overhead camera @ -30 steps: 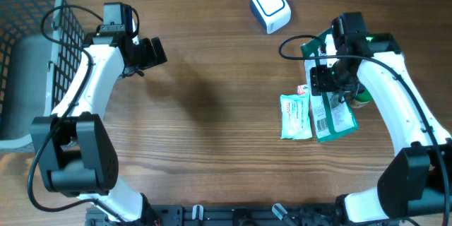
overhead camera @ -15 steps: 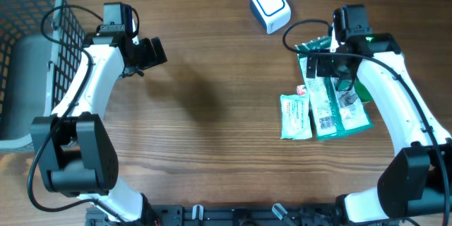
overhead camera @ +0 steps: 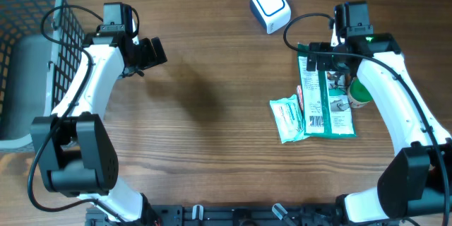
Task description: Scan the item barcode
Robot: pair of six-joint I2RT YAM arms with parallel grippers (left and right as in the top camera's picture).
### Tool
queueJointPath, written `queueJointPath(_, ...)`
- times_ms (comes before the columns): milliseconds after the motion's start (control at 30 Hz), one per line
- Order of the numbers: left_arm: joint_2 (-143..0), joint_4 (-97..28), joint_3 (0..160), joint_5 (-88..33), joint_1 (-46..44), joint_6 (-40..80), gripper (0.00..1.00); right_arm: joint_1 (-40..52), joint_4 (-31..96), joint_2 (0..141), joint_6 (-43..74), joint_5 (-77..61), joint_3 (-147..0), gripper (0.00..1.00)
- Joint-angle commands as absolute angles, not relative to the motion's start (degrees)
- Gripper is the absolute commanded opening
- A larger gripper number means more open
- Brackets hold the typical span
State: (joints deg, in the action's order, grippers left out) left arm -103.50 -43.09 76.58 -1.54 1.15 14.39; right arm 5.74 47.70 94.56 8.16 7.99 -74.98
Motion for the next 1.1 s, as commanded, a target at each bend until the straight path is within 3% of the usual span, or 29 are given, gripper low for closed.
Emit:
queueJointPath(0, -104.05, -42.94, 76.73, -1.21, 1.19, 13.72, 1.00, 5.61, 46.02, 94.72, 9.15, 8.99, -74.59, 0.99)
queueJointPath(600, -104.05, -42.94, 76.73, -1.21, 1.19, 13.72, 1.00, 5.61, 45.45, 90.08, 9.13, 8.99, -74.59, 1.00)
queueJointPath(1067, -104.05, -42.94, 76.73, -1.21, 1.19, 13.69, 1.00, 5.61, 45.60, 49.17, 9.15, 8.99, -74.59, 1.00)
